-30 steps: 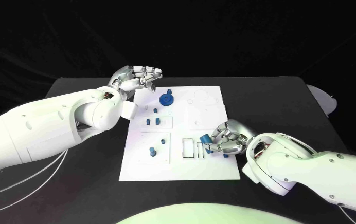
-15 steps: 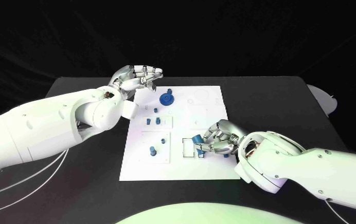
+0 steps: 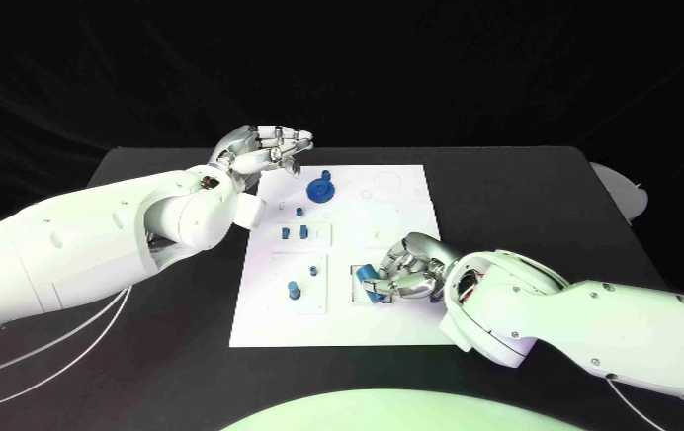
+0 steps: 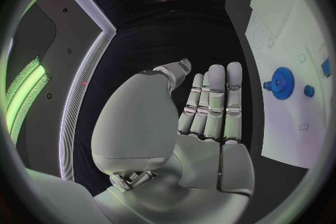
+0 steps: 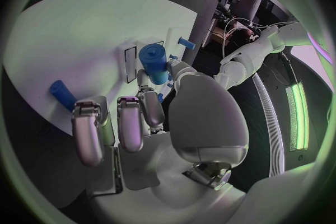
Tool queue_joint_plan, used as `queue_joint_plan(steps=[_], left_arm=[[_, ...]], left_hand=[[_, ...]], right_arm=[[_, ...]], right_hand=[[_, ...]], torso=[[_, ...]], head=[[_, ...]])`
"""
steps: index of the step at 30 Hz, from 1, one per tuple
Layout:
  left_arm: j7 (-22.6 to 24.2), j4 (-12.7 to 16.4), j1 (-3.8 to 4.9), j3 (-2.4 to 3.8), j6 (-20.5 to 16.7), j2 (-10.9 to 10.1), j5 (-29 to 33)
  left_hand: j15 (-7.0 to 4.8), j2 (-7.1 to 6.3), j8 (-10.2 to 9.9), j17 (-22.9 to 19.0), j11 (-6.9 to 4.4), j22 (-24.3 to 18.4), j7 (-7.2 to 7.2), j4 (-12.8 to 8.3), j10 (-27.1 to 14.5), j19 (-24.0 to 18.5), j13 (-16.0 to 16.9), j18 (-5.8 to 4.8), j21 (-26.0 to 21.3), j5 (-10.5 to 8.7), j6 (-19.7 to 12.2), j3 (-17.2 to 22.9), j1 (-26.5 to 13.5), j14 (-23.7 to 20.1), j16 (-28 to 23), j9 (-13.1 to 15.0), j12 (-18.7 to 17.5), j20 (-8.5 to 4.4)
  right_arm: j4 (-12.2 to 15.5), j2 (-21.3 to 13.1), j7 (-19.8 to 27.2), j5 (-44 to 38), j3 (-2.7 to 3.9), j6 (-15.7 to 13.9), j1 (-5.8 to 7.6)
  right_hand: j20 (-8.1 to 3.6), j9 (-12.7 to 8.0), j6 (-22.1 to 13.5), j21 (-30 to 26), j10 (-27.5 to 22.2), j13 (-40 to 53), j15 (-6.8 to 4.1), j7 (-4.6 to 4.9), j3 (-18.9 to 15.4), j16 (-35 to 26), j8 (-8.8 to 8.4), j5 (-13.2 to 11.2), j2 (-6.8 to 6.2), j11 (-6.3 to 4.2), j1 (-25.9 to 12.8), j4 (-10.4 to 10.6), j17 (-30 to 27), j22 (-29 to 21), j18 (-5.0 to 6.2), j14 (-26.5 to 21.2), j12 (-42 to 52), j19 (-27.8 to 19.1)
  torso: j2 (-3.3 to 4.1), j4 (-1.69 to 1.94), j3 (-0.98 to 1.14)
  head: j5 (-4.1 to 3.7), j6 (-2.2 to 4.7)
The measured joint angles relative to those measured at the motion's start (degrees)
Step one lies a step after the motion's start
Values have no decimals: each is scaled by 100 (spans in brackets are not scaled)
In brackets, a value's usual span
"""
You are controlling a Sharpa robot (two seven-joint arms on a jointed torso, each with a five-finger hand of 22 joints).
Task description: Assemble the parts on the task board
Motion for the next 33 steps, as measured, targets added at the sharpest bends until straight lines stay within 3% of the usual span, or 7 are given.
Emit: queue_joint_plan(steps=[7, 9, 14, 21, 26, 33], left_arm=[[-8, 9, 0, 0, 2, -9, 0], [-10, 12, 0, 0, 3, -12, 0], [-14, 15, 0, 0, 4, -18, -1], [-20, 18, 1, 0, 5, -20, -2], [-24, 18, 1, 0, 5, -23, -2], [-31, 20, 1, 0, 5, -26, -4]], left_hand=[[0, 0, 0, 0, 0, 0, 0, 0, 0, 0, 0, 0, 0, 0, 0, 0, 0, 0, 0, 0, 0, 0], [0, 0, 0, 0, 0, 0, 0, 0, 0, 0, 0, 0, 0, 0, 0, 0, 0, 0, 0, 0, 0, 0], [0, 0, 0, 1, 0, 0, 0, 0, 0, 0, 0, 0, 0, 0, 0, 0, 0, 0, 0, 0, 0, 0], [0, 0, 0, 1, 0, 1, 0, 0, 0, 0, 1, 0, 0, 0, 0, 0, 0, 0, 0, 0, 0, 0], [0, 0, 0, 1, 0, 1, 0, 0, 0, 0, 1, 0, 0, 0, 0, 0, 0, 0, 0, 0, 0, 0], [0, 0, 0, -4, 0, 1, 0, 0, 0, 0, 1, 0, 0, 0, 0, 0, 0, 0, 0, 0, 0, 0]], right_arm=[[-141, 107, 26, 2, 8, 33, 1], [-182, 125, 31, 1, 8, 33, 1], [-259, 166, 35, -12, -2, 37, -6], [-306, 211, 45, -39, -3, 36, -8], [-308, 219, 66, -81, -3, 26, -12], [-231, 185, 103, -187, -3, -4, -24]], right_hand=[[0, -10, 5, 0, 0, 0, 0, -2, -38, 0, 2, -35, 13, 0, -118, 17, 0, 0, 0, 0, 0, 0], [0, -31, 92, 0, 0, -1, 0, -89, -80, 0, 2, -82, 15, 0, -197, 3, 0, 0, 0, 0, 0, 0], [0, -10, 203, 0, 0, -18, -21, -183, -294, 0, 61, -573, 40, 0, -537, 8, -1, 4, 0, 21, -61, 0], [0, -10, 166, -27, -21, -92, -21, -147, -636, 0, 103, -1244, 99, -21, -789, 18, -1, 4, 0, 21, -196, 0], [0, -9, 133, -27, -42, -122, -21, -139, -913, 0, 146, -1497, 191, -41, -941, 22, -1, 4, 0, 21, -238, 0], [0, -9, 106, -50, -42, -139, -21, -130, -1223, 0, 170, -1594, 295, -41, -1046, 24, -1, 3, 0, 21, -282, 0]], torso=[[2, 1, 4], [3, 1, 7], [3, 1, 8], [3, -2, 7], [1, -2, 10], [1, -2, 11]], head=[[13, -6], [13, -8], [22, -9], [31, -12], [32, -11], [37, -7]])
